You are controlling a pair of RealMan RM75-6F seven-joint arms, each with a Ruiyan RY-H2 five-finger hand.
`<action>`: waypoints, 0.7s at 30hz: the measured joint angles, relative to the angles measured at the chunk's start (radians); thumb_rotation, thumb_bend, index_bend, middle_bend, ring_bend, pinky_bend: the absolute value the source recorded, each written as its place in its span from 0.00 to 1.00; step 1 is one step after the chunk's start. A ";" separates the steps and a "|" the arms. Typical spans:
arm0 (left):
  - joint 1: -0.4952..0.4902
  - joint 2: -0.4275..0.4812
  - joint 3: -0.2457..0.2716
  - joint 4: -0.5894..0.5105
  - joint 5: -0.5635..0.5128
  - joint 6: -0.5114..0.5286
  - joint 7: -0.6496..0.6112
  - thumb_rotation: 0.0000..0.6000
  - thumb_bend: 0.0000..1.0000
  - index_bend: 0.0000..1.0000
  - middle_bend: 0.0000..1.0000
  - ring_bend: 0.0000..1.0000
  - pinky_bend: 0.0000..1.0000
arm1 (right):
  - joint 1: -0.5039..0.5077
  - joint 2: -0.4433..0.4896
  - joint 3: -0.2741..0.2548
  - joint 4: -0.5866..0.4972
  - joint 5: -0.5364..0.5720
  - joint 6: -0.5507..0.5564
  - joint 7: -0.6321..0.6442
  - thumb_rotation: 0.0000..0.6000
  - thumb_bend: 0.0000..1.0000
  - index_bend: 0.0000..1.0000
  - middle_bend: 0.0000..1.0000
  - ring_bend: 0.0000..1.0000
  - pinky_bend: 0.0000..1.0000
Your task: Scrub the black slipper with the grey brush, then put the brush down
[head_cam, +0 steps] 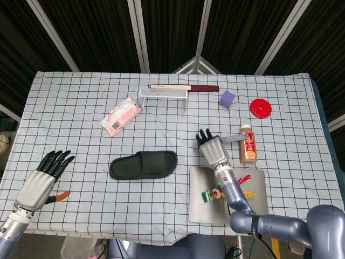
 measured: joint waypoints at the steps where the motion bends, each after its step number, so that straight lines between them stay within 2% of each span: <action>1: 0.002 0.001 0.000 0.002 0.003 0.004 -0.004 1.00 0.04 0.00 0.02 0.01 0.00 | -0.006 0.013 -0.004 -0.028 -0.013 0.016 0.008 1.00 0.35 0.00 0.00 0.04 0.40; 4: 0.011 0.006 -0.001 0.009 0.008 0.020 -0.011 1.00 0.04 0.00 0.00 0.01 0.00 | -0.039 0.061 -0.021 -0.121 -0.073 0.073 0.049 1.00 0.35 0.00 0.00 0.03 0.26; 7: 0.025 0.011 -0.006 0.020 0.006 0.039 -0.014 1.00 0.04 0.00 0.00 0.00 0.00 | -0.099 0.126 -0.060 -0.219 -0.184 0.158 0.119 1.00 0.35 0.00 0.00 0.00 0.06; 9: 0.036 0.013 -0.011 0.027 -0.002 0.050 -0.011 1.00 0.04 0.00 0.00 0.00 0.00 | -0.151 0.169 -0.098 -0.266 -0.273 0.225 0.176 1.00 0.35 0.00 0.00 0.00 0.00; 13: 0.050 0.014 -0.029 0.034 -0.026 0.063 0.012 1.00 0.04 0.00 0.00 0.00 0.00 | -0.324 0.266 -0.223 -0.320 -0.506 0.439 0.358 1.00 0.35 0.00 0.00 0.00 0.00; 16: 0.059 0.011 -0.044 0.032 -0.054 0.064 0.042 1.00 0.04 0.00 0.00 0.00 0.00 | -0.461 0.309 -0.303 -0.299 -0.620 0.599 0.523 1.00 0.35 0.00 0.00 0.00 0.00; 19: 0.072 0.007 -0.062 0.016 -0.102 0.062 0.094 1.00 0.04 0.00 0.00 0.00 0.00 | -0.577 0.334 -0.353 -0.223 -0.660 0.695 0.714 1.00 0.35 0.00 0.00 0.00 0.00; 21: 0.079 0.005 -0.075 -0.001 -0.131 0.060 0.137 1.00 0.04 0.00 0.00 0.00 0.00 | -0.617 0.349 -0.367 -0.187 -0.668 0.714 0.793 1.00 0.35 0.00 0.00 0.00 0.00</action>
